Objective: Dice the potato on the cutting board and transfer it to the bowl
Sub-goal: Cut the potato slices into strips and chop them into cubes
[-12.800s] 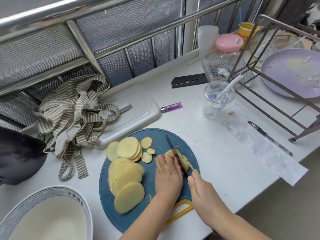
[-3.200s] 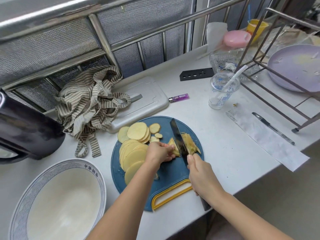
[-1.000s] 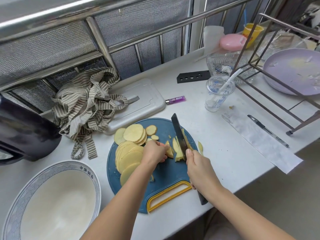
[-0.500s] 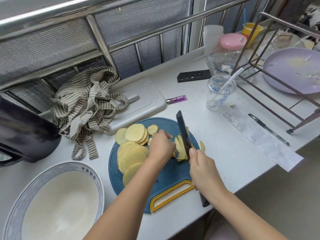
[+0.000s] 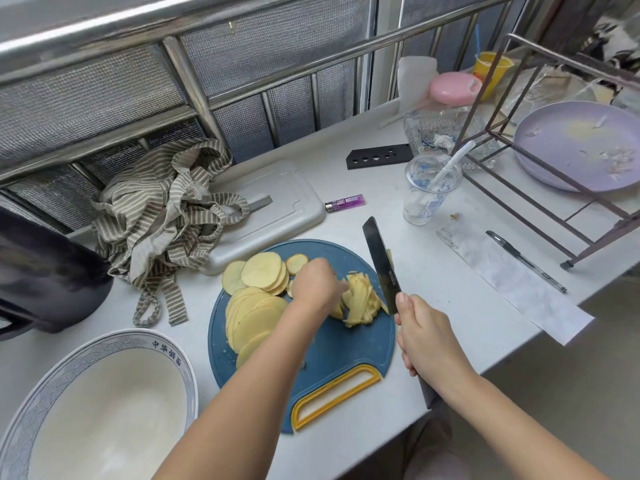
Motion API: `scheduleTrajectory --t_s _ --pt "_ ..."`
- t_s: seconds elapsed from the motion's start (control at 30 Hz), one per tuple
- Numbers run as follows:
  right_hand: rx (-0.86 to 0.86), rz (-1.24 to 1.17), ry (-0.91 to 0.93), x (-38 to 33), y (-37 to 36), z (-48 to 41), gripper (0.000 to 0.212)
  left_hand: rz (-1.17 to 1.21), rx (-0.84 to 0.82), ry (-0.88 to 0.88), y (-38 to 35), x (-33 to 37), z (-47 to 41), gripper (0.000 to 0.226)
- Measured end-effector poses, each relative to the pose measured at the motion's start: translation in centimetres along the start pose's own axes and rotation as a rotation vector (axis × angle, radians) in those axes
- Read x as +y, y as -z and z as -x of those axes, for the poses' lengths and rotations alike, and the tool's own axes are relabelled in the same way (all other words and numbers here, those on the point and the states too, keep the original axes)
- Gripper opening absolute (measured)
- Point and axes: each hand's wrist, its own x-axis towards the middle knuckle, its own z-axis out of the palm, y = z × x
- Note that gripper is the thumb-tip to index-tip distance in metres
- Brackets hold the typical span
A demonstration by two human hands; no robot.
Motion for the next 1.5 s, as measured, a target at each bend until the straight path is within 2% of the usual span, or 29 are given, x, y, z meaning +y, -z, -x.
scheduleTrajectory --t_s 0.13,0.23,0.33,0.53,0.67,0.8,1.1,1.2,1.33,1.5 --pt "-0.009 -0.005 -0.025 0.1 0.5 0.1 0.046 -0.121 -0.055 0.045 -0.7 0.6 -1.1 0.034" --pt "-0.003 -0.009 -0.026 0.2 0.9 0.0 0.048 -0.194 -0.040 0.030 -0.9 0.7 -1.4 0.029" --pt "0.010 -0.003 -0.038 0.4 1.1 -0.2 0.048 -0.212 -0.032 0.048 -1.1 0.5 -1.6 0.043" --pt "0.026 -0.004 -0.081 1.0 2.1 -0.7 0.046 -0.228 -0.063 0.089 -1.4 0.8 -1.7 0.038" --pt "0.023 0.002 -0.075 1.2 2.3 -0.6 0.044 -0.240 -0.077 0.104 -1.3 0.6 -1.7 0.047" --pt "0.008 0.001 -0.072 1.2 2.0 -0.3 0.047 -0.258 -0.033 0.115 -1.7 0.6 -1.5 0.041" --pt "0.007 -0.006 -0.049 1.2 1.8 -0.1 0.045 -0.250 -0.085 0.184 -1.7 1.7 -1.2 0.042" --pt "0.009 -0.002 -0.050 1.4 1.9 0.1 0.045 -0.240 -0.072 0.189 -1.8 1.7 -1.0 0.036" --pt "0.018 -0.002 -0.080 1.9 2.2 0.0 0.045 -0.107 -0.061 0.176 -1.9 1.6 -0.6 0.006" --pt "0.035 0.007 -0.102 2.5 2.6 0.0 0.044 0.082 0.022 0.157 -2.1 0.8 -0.7 0.013"
